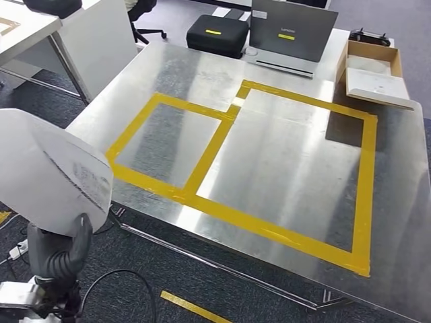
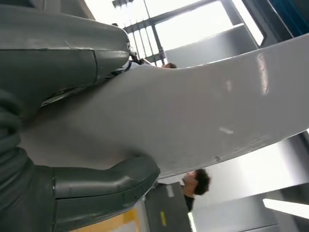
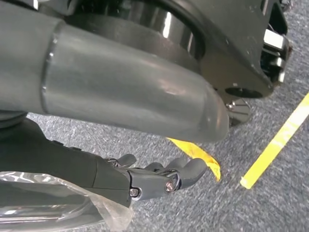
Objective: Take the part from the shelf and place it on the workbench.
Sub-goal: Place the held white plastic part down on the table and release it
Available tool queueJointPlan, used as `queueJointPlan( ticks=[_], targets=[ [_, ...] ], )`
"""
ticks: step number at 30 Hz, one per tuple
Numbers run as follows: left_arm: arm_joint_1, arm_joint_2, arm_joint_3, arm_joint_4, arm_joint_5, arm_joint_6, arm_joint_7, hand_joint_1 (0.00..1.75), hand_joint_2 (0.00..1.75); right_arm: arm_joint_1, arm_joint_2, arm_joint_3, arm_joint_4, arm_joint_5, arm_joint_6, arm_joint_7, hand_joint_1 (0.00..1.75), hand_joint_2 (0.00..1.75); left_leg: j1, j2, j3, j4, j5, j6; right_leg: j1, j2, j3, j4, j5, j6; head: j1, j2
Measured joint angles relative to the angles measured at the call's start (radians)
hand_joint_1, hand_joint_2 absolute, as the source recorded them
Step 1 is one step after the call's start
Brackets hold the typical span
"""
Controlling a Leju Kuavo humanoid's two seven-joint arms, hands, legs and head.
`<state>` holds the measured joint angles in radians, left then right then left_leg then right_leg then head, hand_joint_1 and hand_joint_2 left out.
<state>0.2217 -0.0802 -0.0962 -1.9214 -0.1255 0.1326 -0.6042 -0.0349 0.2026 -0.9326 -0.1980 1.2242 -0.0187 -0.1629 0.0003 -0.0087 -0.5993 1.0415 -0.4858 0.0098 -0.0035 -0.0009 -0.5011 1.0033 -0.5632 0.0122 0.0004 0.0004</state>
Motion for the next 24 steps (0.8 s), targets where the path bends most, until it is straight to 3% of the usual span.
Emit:
queueJointPlan(
  ticks=[16,24],
  targets=[
    [-0.007,0.047,0.004,0.001,-0.072,0.02,0.017,1.75,1.75,0.0,0.004,0.0,0.0,0.001,0.013,0.0,0.0,0.0,0.002,0.0,0.009,-0.001,-0.004,0.004,0.001,0.0,-0.003,-0.005,-0.001,0.008,-0.001,0.0],
    [-0.101,0.151,0.013,0.065,-0.329,0.07,0.133,1.75,1.75,-0.001,0.005,0.0,0.0,0.02,0.074,0.008,0.0,0.0,0.003,0.0,0.011,-0.003,-0.003,0.003,0.002,0.0,0.001,-0.004,-0.001,0.007,-0.001,0.0]
  ],
)
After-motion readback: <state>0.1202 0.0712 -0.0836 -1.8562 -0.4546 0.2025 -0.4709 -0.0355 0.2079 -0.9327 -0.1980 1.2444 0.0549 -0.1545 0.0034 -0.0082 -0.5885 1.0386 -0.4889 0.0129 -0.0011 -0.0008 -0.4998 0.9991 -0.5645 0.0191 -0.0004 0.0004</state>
